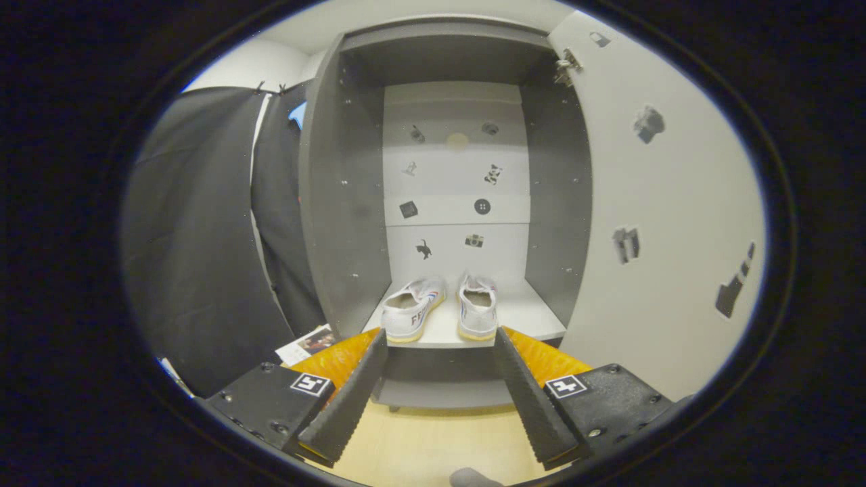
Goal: Open the shoe cabinet door, grab the shoes and put them into the shoe cabinet, then close the shoe cabinet door.
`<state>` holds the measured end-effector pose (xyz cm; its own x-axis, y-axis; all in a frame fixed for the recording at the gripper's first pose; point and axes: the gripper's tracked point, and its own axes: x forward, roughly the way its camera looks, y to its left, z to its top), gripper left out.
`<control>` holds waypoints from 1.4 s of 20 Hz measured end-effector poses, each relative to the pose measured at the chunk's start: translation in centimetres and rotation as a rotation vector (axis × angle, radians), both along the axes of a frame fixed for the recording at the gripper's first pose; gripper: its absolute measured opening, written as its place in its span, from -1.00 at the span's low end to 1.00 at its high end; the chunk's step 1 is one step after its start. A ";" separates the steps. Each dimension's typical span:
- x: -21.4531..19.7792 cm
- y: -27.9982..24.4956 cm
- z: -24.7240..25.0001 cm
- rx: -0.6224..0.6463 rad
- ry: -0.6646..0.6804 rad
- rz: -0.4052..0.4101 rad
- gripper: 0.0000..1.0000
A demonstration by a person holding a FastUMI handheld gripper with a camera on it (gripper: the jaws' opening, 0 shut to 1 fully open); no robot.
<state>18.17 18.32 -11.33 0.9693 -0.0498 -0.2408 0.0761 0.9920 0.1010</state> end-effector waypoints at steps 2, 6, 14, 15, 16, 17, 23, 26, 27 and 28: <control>-3.1 -0.3 1.3 -0.004 -0.033 -0.001 1.00; -9.8 -0.4 3.6 -0.005 -0.097 0.016 1.00; -20.3 -5.1 5.9 -0.057 -0.141 -0.001 1.00; -21.6 -6.3 6.2 -0.057 -0.144 -0.014 1.00; -23.0 -7.5 6.4 -0.061 -0.153 -0.027 1.00; -24.3 -8.7 6.5 -0.060 -0.156 -0.043 1.00; -29.8 -18.0 7.0 -0.079 -0.173 -0.181 1.00; -30.5 -23.6 6.3 -0.056 -0.157 -0.256 1.00; -30.3 -25.3 5.9 -0.051 -0.150 -0.275 1.00; -30.0 -26.7 5.6 -0.043 -0.144 -0.287 1.00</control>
<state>-11.86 -8.39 -5.68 0.9380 -0.3336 -0.0940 0.3416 0.9356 0.0893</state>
